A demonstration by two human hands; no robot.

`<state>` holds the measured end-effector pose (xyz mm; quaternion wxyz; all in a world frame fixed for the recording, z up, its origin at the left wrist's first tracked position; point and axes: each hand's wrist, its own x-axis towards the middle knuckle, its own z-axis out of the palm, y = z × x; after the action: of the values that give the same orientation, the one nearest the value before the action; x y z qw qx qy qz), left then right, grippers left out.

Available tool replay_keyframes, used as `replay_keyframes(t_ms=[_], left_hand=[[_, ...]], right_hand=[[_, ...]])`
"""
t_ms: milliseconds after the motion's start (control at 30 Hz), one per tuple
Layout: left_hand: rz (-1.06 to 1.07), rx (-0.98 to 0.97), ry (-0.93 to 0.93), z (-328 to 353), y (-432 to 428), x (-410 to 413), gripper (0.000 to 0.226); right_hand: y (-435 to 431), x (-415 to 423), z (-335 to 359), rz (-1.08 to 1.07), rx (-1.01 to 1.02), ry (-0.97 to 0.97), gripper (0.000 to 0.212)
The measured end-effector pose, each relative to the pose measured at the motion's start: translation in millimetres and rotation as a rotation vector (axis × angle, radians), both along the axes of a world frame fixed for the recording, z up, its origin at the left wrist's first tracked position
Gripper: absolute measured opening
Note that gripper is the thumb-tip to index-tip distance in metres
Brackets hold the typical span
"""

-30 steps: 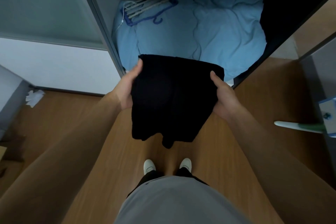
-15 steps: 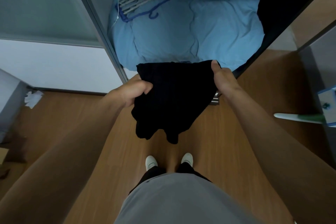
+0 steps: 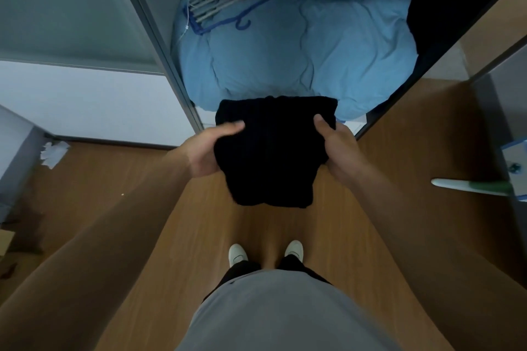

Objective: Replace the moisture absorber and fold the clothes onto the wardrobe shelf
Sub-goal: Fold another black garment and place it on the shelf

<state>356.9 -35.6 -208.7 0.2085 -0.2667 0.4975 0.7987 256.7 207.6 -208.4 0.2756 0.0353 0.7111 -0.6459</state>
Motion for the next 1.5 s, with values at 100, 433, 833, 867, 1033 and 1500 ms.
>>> replay_keyframes(t_ms=[100, 433, 833, 867, 1033, 1500], left_hand=[[0.033, -0.147, 0.031, -5.8, 13.5, -9.5, 0.04], [0.253, -0.286, 0.095, -10.3, 17.7, -21.1, 0.036], [0.347, -0.366, 0.062, -5.6, 1.0, -29.0, 0.034], [0.336, -0.374, 0.043, -5.8, -1.6, -28.4, 0.032], [0.318, -0.369, 0.017, -6.4, -4.6, -27.1, 0.033], [0.316, -0.416, 0.013, -3.1, -8.4, -31.8, 0.076]], right_hand=[[3.6, -2.7, -9.9, -0.109, 0.08, 0.041, 0.032], [17.1, -0.8, -40.4, -0.23, -0.018, -0.127, 0.025], [13.1, -11.2, -18.5, -0.073, -0.15, -0.115, 0.019], [14.2, -14.4, -13.6, -0.074, -0.161, -0.099, 0.019], [9.3, -21.9, -2.2, -0.232, -0.199, -0.091, 0.026], [9.4, -13.5, -6.1, -0.005, -0.037, 0.087, 0.011]])
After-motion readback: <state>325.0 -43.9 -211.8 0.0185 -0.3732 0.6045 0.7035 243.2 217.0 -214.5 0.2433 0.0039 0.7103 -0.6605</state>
